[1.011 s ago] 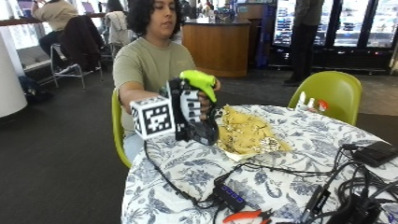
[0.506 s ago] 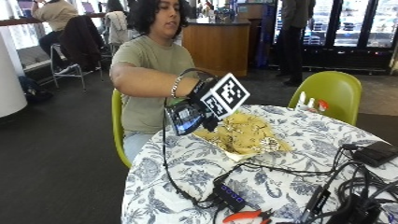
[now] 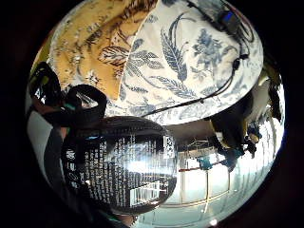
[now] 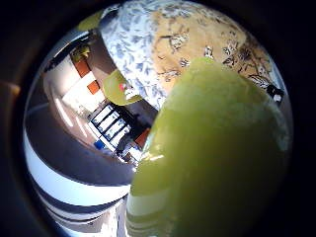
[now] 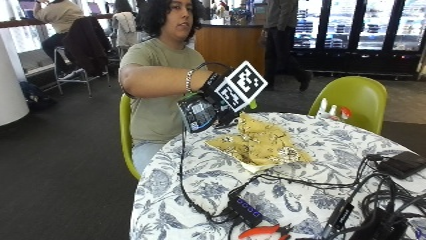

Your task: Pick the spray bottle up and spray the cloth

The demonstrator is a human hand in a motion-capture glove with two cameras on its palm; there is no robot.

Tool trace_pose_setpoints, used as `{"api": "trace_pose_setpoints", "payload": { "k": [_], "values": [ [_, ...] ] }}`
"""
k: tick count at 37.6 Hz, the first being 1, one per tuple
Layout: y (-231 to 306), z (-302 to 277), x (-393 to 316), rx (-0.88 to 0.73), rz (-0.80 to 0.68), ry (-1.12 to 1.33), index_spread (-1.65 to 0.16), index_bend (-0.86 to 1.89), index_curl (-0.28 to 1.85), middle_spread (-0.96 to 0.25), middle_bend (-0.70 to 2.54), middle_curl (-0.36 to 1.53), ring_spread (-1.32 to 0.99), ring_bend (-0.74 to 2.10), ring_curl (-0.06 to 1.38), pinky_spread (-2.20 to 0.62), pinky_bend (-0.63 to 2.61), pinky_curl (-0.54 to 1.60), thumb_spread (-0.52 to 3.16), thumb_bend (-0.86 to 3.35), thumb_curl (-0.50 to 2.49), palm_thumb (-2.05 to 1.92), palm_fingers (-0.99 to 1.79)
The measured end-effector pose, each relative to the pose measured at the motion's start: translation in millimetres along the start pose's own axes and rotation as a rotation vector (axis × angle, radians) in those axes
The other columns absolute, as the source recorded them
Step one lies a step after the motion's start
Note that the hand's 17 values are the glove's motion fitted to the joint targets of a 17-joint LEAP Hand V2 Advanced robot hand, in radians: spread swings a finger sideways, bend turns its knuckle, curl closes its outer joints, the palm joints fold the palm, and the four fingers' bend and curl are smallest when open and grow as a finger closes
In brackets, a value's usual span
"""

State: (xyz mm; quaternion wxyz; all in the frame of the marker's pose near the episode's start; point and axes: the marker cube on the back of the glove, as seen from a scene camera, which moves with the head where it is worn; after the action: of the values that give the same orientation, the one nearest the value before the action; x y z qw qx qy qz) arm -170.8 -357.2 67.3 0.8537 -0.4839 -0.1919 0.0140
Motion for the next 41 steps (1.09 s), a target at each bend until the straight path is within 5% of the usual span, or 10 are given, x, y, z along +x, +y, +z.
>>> {"api": "trace_pose_setpoints", "payload": {
  "k": [12,20,26,33,41],
  "values": [
    [-45.0,35.1,18.2,-0.076,0.100,0.043,-0.23,0.41,0.55,-0.13,0.68,0.56,-0.16,0.62,0.47,-0.19,0.36,0.40,0.47,-0.02,0.79,0.99,1.33],
    [-48.6,36.4,-8.2,-0.055,-0.042,-0.025,-0.23,0.39,0.56,-0.13,0.68,0.56,-0.16,0.63,0.47,-0.19,0.35,0.40,0.48,-0.02,0.80,0.99,1.32],
    [-23.0,5.1,-78.8,0.120,-0.291,-0.104,-0.23,0.39,0.57,-0.13,0.68,0.56,-0.16,0.63,0.47,-0.18,0.35,0.40,0.49,-0.02,0.81,0.99,1.32],
    [-8.0,-24.4,-160.3,0.502,-0.570,-0.280,-0.24,0.38,0.58,-0.13,0.67,0.56,-0.16,0.63,0.47,-0.18,0.35,0.40,0.49,-0.02,0.82,0.99,1.33],
    [-56.8,23.4,-243.2,0.776,-0.833,-0.668,-0.24,0.38,0.59,-0.13,0.67,0.56,-0.16,0.63,0.48,-0.20,0.36,0.40,0.46,-0.03,0.82,0.98,1.35]
  ]
}}
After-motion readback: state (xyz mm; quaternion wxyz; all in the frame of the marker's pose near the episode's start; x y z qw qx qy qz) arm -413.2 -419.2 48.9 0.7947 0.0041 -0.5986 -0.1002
